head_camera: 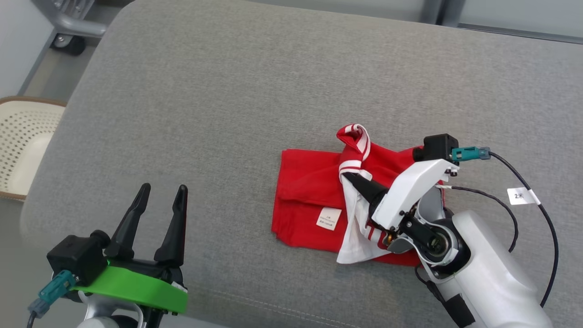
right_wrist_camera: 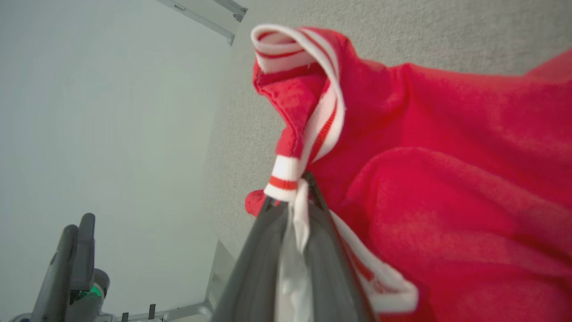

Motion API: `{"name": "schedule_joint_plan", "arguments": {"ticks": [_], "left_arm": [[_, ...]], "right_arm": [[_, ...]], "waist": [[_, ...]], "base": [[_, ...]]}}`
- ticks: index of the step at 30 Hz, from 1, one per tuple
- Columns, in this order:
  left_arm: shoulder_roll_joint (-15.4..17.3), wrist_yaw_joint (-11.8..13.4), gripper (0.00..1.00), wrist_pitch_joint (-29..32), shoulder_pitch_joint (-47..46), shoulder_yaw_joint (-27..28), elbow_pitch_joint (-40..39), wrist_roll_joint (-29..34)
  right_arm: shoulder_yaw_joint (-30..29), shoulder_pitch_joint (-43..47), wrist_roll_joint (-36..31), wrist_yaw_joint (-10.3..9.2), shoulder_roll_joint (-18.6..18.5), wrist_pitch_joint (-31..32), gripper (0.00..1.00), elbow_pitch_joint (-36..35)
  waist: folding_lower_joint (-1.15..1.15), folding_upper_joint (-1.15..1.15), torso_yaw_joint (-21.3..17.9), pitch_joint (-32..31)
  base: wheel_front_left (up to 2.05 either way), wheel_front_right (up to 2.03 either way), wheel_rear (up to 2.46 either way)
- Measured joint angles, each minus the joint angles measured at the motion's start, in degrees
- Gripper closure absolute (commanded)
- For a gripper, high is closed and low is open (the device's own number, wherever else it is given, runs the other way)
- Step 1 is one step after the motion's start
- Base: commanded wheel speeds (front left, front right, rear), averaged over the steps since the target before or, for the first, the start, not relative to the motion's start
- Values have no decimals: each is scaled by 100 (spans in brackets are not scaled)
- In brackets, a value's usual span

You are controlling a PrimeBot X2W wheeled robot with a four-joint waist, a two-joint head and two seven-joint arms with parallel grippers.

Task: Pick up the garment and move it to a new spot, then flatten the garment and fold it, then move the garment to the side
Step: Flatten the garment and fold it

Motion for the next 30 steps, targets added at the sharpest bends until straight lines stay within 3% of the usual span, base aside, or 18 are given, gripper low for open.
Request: {"name": "schedule_joint_plan", "arguments": {"ticks": [10,11,12,13,19,25,27,30], "left_arm": [[-37,10,0,-24,35,93,91,-1],[-35,10,0,-24,44,98,92,-1],[-35,10,0,-35,56,99,92,-2],[-35,10,0,-67,63,99,94,-2],[14,60,0,-74,164,249,94,-18],[105,102,0,-74,201,356,14,-18],[113,102,0,-75,201,394,-23,-18],[116,110,0,-99,201,424,-53,-18]], "right_arm": [[201,-237,-81,-5,14,-166,100,569],[215,-270,-81,-5,20,-191,85,611],[229,-305,-80,-5,19,-213,33,653],[254,-334,-80,-5,12,-214,0,692],[487,-476,81,-5,13,-235,0,782],[632,-710,1107,-5,7,-546,0,119],[624,-794,980,-5,5,-641,0,79],[642,-809,253,-5,-51,-762,0,178]], "waist": [[0,0,569,-61],[0,0,600,-72],[0,0,619,-85],[0,0,629,-99],[0,0,537,-133],[0,0,301,-143],[0,0,200,-144],[0,0,34,-146]], "base": [[0,0,0],[0,0,0],[0,0,0],[0,0,0],[0,0,0],[0,0,0],[0,0,0],[0,0,0]]}}
